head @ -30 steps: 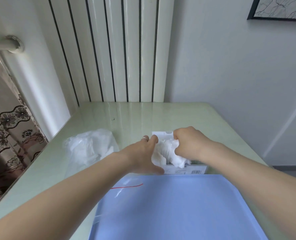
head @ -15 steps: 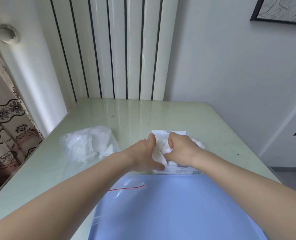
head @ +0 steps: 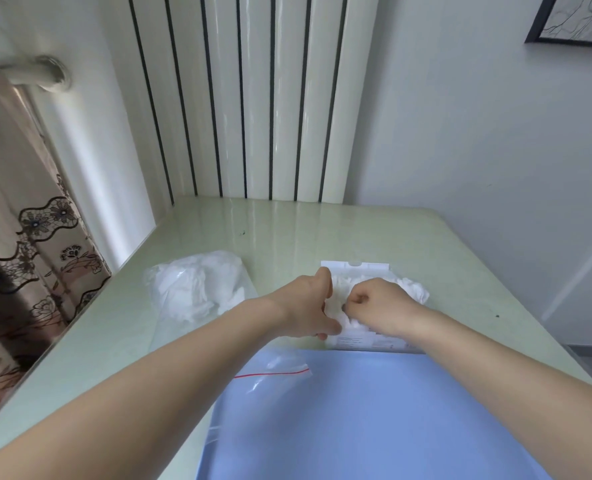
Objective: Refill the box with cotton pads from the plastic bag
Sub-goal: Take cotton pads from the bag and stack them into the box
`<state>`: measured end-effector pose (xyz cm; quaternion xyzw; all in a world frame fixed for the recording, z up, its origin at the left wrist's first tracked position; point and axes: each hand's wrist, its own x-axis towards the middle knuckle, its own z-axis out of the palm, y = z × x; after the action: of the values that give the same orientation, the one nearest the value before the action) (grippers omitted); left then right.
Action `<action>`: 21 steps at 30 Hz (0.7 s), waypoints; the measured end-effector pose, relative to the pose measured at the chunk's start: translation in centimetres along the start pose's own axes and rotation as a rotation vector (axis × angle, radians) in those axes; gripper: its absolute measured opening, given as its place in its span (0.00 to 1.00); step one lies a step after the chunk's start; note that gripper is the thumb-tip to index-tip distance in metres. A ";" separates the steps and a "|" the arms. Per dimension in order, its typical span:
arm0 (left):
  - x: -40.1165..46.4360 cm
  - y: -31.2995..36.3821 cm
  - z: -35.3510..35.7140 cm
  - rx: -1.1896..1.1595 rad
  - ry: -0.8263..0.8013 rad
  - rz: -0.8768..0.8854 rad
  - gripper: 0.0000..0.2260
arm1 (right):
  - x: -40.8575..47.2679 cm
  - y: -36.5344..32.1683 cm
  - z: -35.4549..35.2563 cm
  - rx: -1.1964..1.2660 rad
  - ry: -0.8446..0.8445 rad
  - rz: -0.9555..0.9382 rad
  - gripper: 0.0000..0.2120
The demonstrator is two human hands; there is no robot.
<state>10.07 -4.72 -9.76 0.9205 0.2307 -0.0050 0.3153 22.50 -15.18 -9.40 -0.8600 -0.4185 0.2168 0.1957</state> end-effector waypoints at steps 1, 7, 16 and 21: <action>0.0 0.0 0.0 -0.001 0.002 0.000 0.18 | -0.1 -0.1 -0.1 0.031 -0.029 0.018 0.09; -1.1 0.1 -1.4 0.076 0.007 0.001 0.20 | -1.5 -1.2 -0.9 -0.231 -0.040 -0.036 0.15; -8.1 -7.8 -8.9 0.044 0.390 -0.356 0.20 | -11.3 -7.5 1.7 0.215 -0.212 -0.514 0.08; -11.1 -12.1 -7.5 -0.188 0.384 -0.641 0.21 | -13.1 -8.3 9.2 -0.205 -0.198 -0.698 0.16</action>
<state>-6.09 3.35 -9.04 0.7529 0.5611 0.0903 0.3317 5.03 -19.54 -10.05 -0.6555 -0.7228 0.1762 0.1294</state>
